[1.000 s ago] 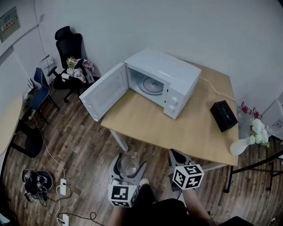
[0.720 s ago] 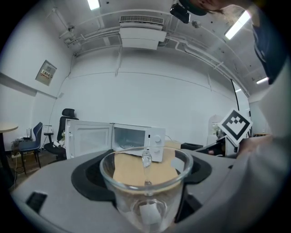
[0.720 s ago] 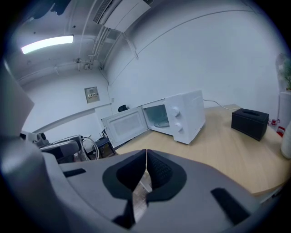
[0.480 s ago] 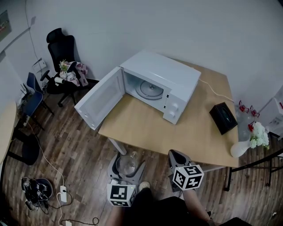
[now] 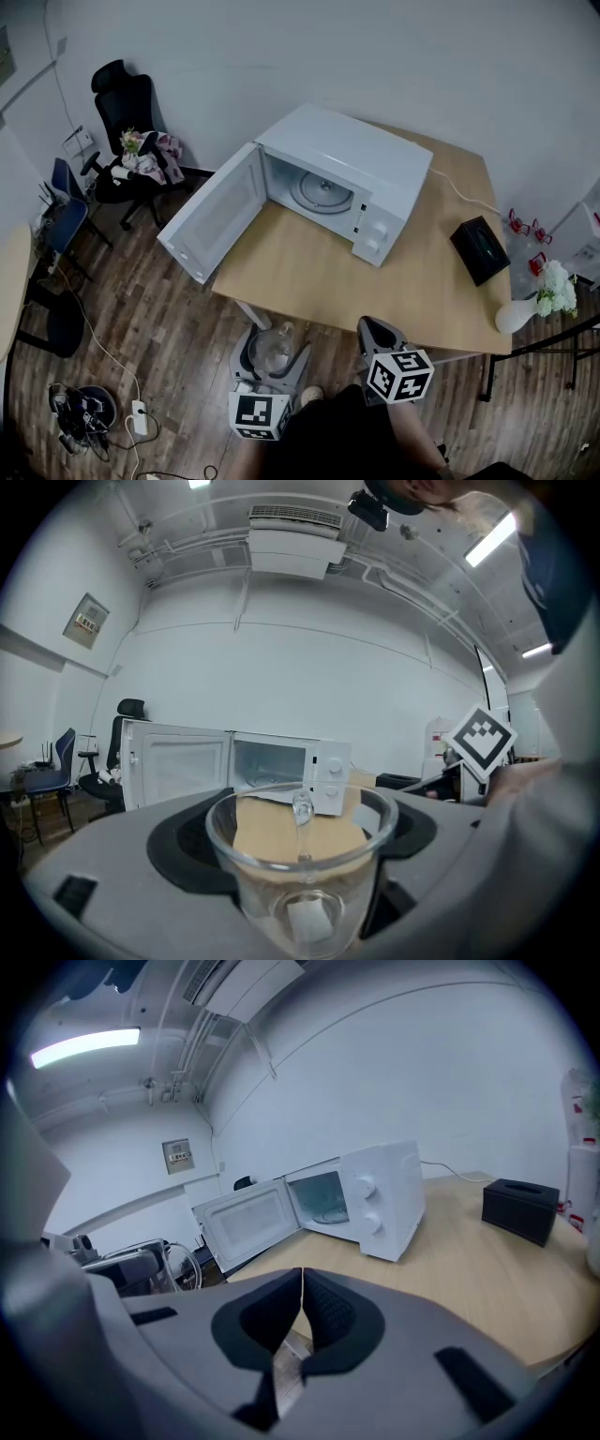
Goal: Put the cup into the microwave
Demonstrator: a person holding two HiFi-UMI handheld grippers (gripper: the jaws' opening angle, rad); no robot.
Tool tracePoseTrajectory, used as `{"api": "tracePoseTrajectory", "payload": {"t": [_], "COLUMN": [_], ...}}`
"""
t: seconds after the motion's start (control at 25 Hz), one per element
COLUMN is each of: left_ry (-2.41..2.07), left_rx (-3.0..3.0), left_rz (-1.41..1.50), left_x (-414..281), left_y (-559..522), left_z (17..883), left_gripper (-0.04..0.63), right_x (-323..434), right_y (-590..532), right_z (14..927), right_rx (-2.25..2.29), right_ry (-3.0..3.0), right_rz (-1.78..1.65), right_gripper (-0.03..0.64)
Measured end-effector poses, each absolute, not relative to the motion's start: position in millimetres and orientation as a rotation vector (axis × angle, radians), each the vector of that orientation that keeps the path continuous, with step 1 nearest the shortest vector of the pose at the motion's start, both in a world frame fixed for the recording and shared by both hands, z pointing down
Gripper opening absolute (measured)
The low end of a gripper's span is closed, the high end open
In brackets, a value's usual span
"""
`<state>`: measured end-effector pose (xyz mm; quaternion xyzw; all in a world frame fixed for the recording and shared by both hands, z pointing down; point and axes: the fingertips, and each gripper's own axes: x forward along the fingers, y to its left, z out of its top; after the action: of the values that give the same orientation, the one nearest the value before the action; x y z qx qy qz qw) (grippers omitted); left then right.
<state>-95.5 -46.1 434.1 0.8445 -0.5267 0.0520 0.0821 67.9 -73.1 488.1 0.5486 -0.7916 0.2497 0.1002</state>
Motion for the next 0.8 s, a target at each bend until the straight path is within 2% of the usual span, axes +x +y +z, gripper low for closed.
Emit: {"api": "tracePoseTrajectory", "payload": {"t": [0.8], "left_ry": [-1.557], "left_rx": [2.522], "left_rz": [0.147], "left_x": [-91.3], "left_y": [-80.9], "left_z": [440.1], "left_gripper": [0.430], "right_x": [63.6], "right_y": [-101.5], "right_z": [486.9], "right_rx": [1.581], "right_ry": [-2.349], "right_rz": [0.715], "right_gripper": [-0.005]}}
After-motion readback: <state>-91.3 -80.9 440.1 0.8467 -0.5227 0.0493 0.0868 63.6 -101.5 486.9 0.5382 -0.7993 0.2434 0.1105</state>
